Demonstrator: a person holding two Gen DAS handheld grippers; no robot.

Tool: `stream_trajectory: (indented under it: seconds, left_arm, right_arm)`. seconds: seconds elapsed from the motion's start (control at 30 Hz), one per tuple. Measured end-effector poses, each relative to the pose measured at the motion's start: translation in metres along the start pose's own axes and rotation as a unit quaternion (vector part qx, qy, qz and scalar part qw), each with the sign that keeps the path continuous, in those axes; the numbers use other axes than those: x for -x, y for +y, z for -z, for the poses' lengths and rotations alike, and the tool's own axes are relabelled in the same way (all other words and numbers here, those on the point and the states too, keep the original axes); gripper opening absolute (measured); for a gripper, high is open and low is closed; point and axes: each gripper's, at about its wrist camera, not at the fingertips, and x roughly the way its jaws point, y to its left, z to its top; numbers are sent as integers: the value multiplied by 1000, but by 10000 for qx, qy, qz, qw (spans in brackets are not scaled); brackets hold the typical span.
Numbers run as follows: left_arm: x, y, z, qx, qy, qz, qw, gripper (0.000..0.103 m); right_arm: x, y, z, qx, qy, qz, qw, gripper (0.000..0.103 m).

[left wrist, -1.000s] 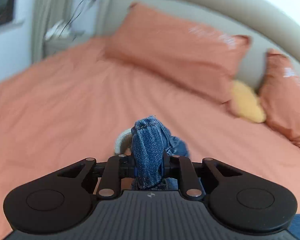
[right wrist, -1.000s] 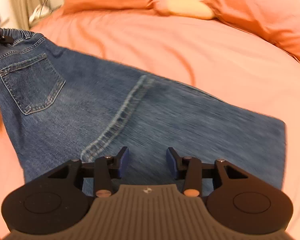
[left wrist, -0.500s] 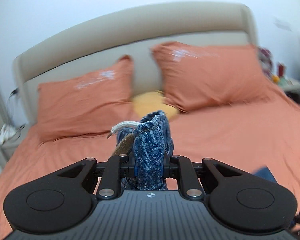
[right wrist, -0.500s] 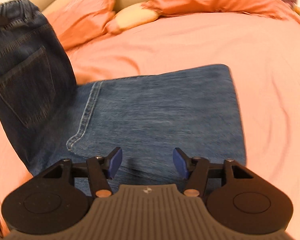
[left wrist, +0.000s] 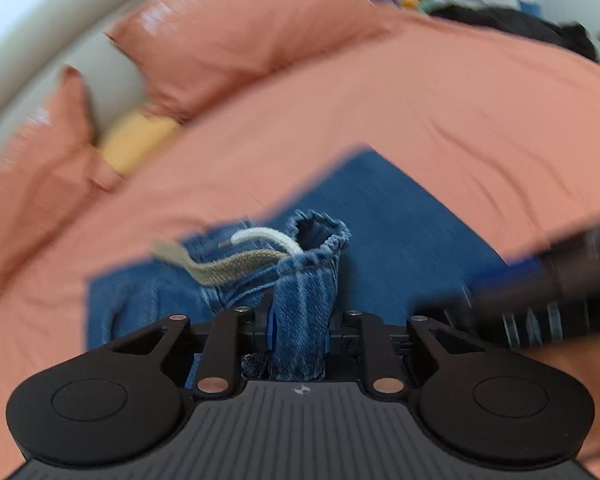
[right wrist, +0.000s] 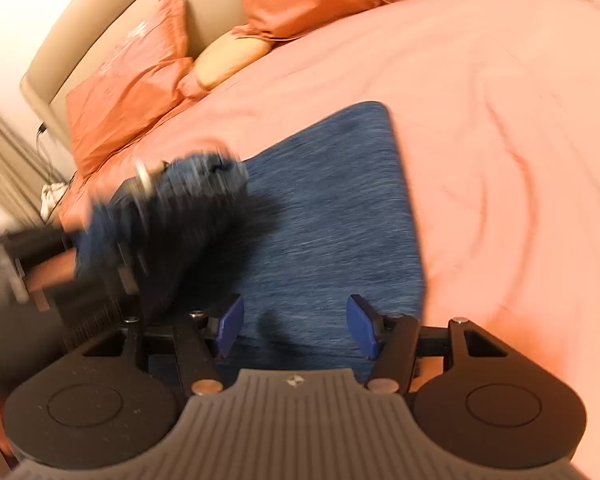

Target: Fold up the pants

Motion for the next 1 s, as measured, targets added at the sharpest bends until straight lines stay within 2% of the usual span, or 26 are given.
stream_trajectory:
  seconds: [0.03,0.1,0.2,0.37,0.4,0.47,0.6,0.73,0.83,0.9,0.93,0.97,1.0]
  left_arm:
    - [-3,-1,5,13,51,163,9999,27]
    - [-3,-1,10,67,75,503,9987,41]
    - [2,14,9,456,113,1257,9910,58]
    - [31,45,17,848,-1,2058,9749,68]
    - [38,51,21,879,-32,2040,9750,68]
    - [50,64,31,864,-97,1743,9809,68]
    - [50,96,54,910,15,1184,9888,68]
    - [49,113,83,798,286,849,9928,72]
    - [44,112,103,459,513,514,9963,74]
    - [36,112,116,341,700,319,9965,74]
    - [35,113,121,329,757,255,9963,74]
    - [31,113,124,317,803,236,9960,74]
    - [28,112,125,292,834,221,9958,72]
  right_arm:
    - [1,-2,-1,-13,-15,60,10000,51]
    - [5,-2,-2,94,-67,186,9998,52]
    - [9,1,-2,311,-117,410,9986,53]
    - [12,-3,-7,125,-240,282,9992,52]
    - [13,-3,-7,110,-274,231,9993,50]
    - [17,0,-6,90,-390,36,9992,47]
    - [21,9,-6,16,-580,-691,9959,45]
    - [4,20,-8,-74,-440,-1077,9932,45]
    - [-22,22,-12,-383,-264,-1236,9912,42]
    - [-36,18,-13,-699,-111,-1395,9877,27]
    - [-40,17,-13,-794,-79,-1421,9866,23]
    - [-41,17,-14,-789,-105,-1383,9872,12]
    - [-38,17,-15,-736,-138,-1348,9880,9]
